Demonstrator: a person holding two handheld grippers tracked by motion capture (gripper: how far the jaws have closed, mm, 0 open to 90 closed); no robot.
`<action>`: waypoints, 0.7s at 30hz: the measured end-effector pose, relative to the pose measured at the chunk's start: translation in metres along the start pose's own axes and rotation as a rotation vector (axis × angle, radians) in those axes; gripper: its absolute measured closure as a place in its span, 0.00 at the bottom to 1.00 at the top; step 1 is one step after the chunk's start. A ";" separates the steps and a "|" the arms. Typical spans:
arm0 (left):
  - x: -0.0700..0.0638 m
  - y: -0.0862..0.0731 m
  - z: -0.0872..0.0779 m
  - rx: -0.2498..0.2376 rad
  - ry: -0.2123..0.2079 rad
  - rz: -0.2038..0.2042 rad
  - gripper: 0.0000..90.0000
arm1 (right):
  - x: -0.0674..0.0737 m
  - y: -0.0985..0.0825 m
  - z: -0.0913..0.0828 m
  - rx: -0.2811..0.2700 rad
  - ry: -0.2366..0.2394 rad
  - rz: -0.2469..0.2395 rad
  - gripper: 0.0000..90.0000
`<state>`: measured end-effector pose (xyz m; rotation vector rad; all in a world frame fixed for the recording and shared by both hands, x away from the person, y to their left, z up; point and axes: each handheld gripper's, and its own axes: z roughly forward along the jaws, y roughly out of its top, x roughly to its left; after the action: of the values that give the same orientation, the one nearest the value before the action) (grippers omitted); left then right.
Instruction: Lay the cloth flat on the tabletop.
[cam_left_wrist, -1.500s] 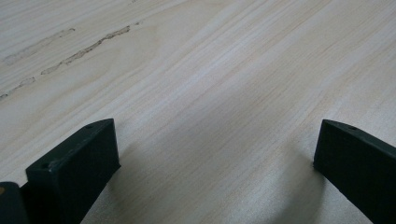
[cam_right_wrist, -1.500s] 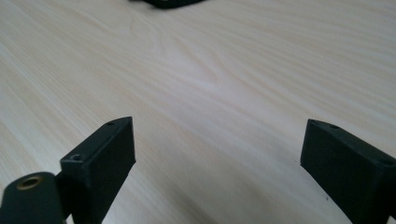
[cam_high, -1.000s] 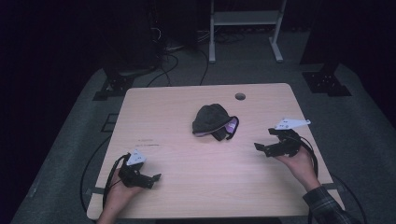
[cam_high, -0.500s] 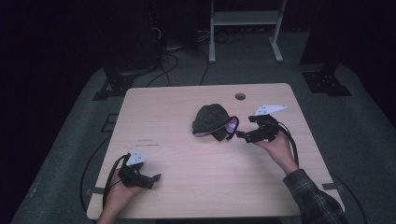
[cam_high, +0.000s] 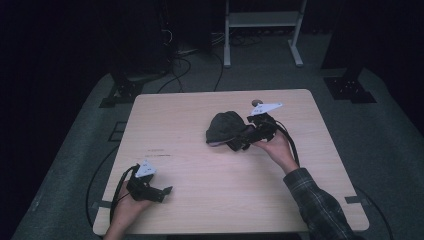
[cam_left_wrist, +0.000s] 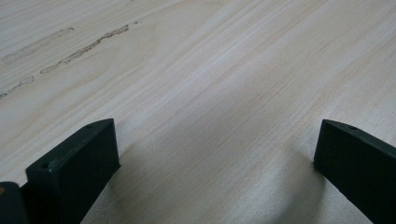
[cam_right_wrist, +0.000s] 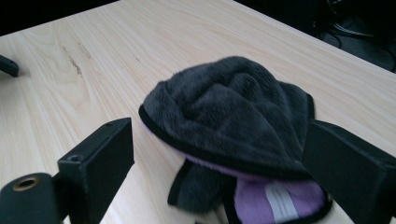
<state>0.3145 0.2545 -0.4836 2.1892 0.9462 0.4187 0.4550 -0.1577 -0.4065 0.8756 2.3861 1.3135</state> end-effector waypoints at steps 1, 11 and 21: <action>0.000 0.000 0.000 0.001 0.000 0.001 0.00 | 0.000 0.002 0.004 0.001 0.004 0.002 0.09; 0.000 0.000 0.000 0.001 0.000 0.001 0.00 | 0.002 -0.004 0.052 0.042 0.012 -0.011 0.09; 0.000 0.000 0.000 0.002 -0.001 0.003 0.00 | 0.004 -0.006 0.082 0.143 -0.052 -0.094 0.14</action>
<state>0.3141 0.2549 -0.4835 2.1922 0.9432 0.4184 0.4916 -0.1027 -0.4564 0.8140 2.4725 1.0838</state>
